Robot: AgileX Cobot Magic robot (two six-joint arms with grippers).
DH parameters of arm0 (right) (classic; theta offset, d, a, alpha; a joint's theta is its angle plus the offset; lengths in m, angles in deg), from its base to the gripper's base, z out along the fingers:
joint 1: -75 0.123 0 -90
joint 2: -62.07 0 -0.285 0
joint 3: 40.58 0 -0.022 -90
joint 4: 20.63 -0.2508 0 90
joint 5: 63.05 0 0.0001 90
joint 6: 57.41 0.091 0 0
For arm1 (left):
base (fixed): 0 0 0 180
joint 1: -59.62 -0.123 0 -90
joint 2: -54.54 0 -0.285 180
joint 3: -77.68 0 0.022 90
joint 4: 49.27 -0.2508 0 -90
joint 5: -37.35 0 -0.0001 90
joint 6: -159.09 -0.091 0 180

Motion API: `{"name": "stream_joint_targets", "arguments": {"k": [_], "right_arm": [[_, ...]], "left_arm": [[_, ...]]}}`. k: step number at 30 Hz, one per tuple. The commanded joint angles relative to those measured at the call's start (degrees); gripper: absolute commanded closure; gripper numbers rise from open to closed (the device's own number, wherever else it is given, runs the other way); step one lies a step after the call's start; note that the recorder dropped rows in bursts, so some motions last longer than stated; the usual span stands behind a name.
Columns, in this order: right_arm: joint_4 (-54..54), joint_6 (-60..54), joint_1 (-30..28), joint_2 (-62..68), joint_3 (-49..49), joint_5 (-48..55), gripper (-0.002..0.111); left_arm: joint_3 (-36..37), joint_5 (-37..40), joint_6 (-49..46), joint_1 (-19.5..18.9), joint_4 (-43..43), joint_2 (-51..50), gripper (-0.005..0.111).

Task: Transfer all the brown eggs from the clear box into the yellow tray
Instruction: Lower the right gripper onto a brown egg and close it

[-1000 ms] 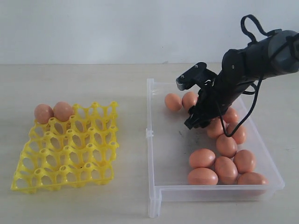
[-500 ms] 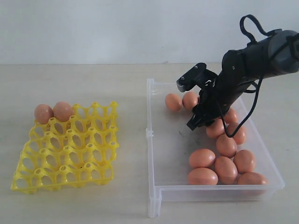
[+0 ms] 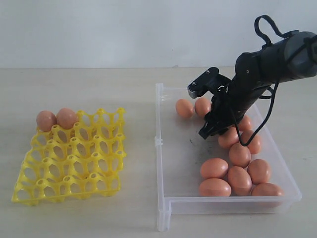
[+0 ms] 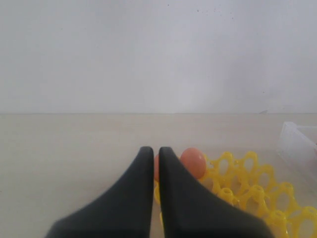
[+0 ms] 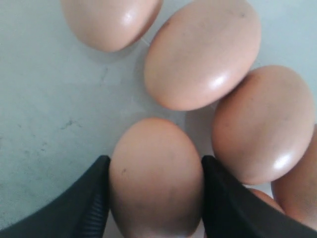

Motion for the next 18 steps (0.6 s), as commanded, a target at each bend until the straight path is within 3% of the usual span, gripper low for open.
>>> {"name": "stream_joint_targets", "arguments": {"k": [1,18], "right_arm": [[0.49,-0.99,-0.21,-0.14,-0.11,1.04,0.072],[-0.78,-0.42,-0.21,-0.14,-0.11,1.15,0.072]], "left_arm": [[0.22,-0.83,-0.01,-0.12,0.30,0.17,0.103],[0.22,-0.83,-0.01,-0.12,0.30,0.17,0.103]]}}
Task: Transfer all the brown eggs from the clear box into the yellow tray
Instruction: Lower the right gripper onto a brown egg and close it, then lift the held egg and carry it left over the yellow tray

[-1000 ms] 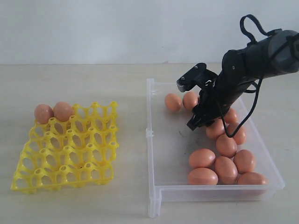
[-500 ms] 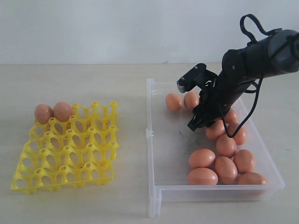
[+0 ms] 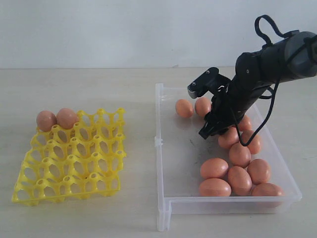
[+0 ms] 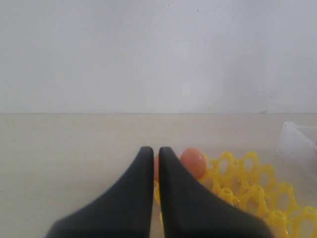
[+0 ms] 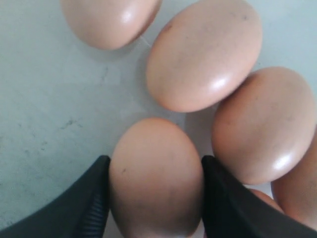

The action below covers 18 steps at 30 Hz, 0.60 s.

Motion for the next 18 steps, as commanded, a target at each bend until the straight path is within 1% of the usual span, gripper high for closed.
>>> {"name": "stream_joint_targets", "arguments": {"k": [1,2,4,5,8,13,16,18], "right_arm": [[-0.55,0.22,-0.21,-0.14,-0.11,1.01,0.075],[-0.55,0.87,-0.21,-0.14,-0.11,0.88,0.081],[-0.55,2.07,-0.21,-0.14,-0.11,0.74,0.104],[-0.55,2.76,-0.21,-0.14,-0.11,0.57,0.108],[-0.55,7.43,-0.21,-0.25,-0.11,-1.46,0.109],[-0.69,10.93,-0.21,-3.94,0.01,-5.29,0.109],[-4.96,11.03,-0.21,-7.22,0.01,-8.23,0.109],[-8.42,11.03,-0.08,-9.26,1.34,-11.91,0.109]], "left_arm": [[0.22,-0.83,-0.01,-0.12,0.30,0.17,0.103],[0.22,-0.83,-0.01,-0.12,0.30,0.17,0.103],[0.22,-0.83,-0.01,-0.12,0.30,0.17,0.103],[0.22,-0.83,-0.01,-0.12,0.30,0.17,0.103],[0.22,-0.83,-0.01,-0.12,0.30,0.17,0.103],[0.22,-0.83,-0.01,-0.12,0.30,0.17,0.103],[0.22,-0.83,-0.01,-0.12,0.30,0.17,0.103],[0.22,-0.83,-0.01,-0.12,0.30,0.17,0.103]]}}
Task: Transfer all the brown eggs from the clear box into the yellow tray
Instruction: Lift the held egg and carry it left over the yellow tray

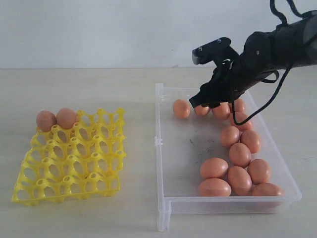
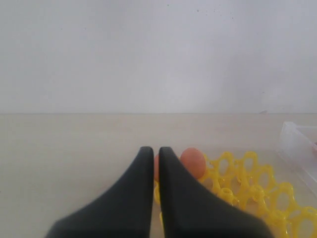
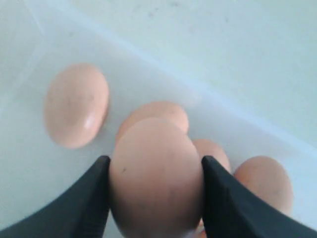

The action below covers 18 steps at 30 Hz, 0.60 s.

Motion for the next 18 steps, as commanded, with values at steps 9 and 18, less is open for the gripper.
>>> {"name": "stream_joint_targets", "arguments": {"k": [9,18], "right_arm": [[-6.57,0.92,5.73,-10.55,15.15,-29.35,0.109],[12.00,16.17,17.45,-9.89,19.56,-60.37,0.109]], "left_arm": [[0.22,-0.83,-0.01,-0.12,0.30,0.17,0.103],[0.22,-0.83,-0.01,-0.12,0.30,0.17,0.103]]}}
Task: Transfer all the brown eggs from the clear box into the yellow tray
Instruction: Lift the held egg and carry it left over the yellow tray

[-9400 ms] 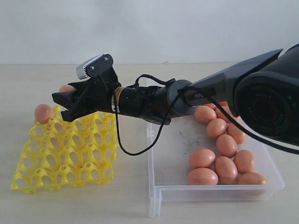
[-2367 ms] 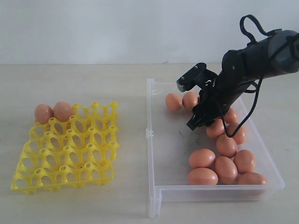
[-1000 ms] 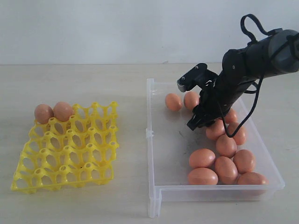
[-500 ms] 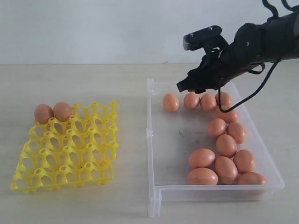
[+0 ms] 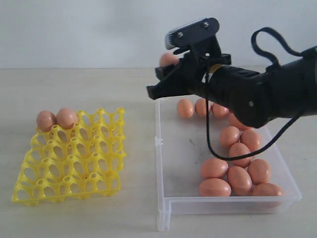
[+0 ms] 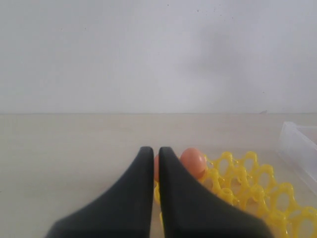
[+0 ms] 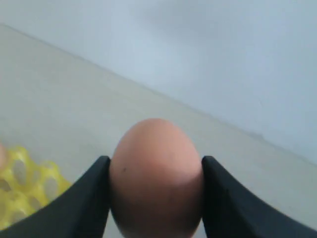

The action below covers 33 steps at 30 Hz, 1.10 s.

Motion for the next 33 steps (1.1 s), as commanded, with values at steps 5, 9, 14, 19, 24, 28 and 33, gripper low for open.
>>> {"name": "stream_joint_targets", "arguments": {"k": [5,9,14,19,24,28,33], "right_arm": [[18.63,15.23,3.79,2.59,0.30,-26.28,0.109],[20.72,16.60,3.79,5.97,-0.13,-27.57,0.109],[30.20,20.70,3.79,10.80,-4.84,-26.10,0.109],[37.07,28.18,3.79,17.07,-12.87,-22.95,0.109],[43.64,33.29,3.79,23.37,-20.89,-23.08,0.109],[43.51,34.04,3.79,28.49,-25.13,-24.00,0.109],[42.06,36.36,3.79,33.01,-29.90,-26.04,0.109]], "left_arm": [[0.22,-0.83,-0.01,-0.12,0.30,0.17,0.103],[0.22,-0.83,-0.01,-0.12,0.30,0.17,0.103],[0.22,-0.83,-0.01,-0.12,0.30,0.17,0.103],[0.22,-0.83,-0.01,-0.12,0.30,0.17,0.103],[0.22,-0.83,-0.01,-0.12,0.30,0.17,0.103],[0.22,-0.83,-0.01,-0.12,0.30,0.17,0.103],[0.22,-0.83,-0.01,-0.12,0.30,0.17,0.103]]}}
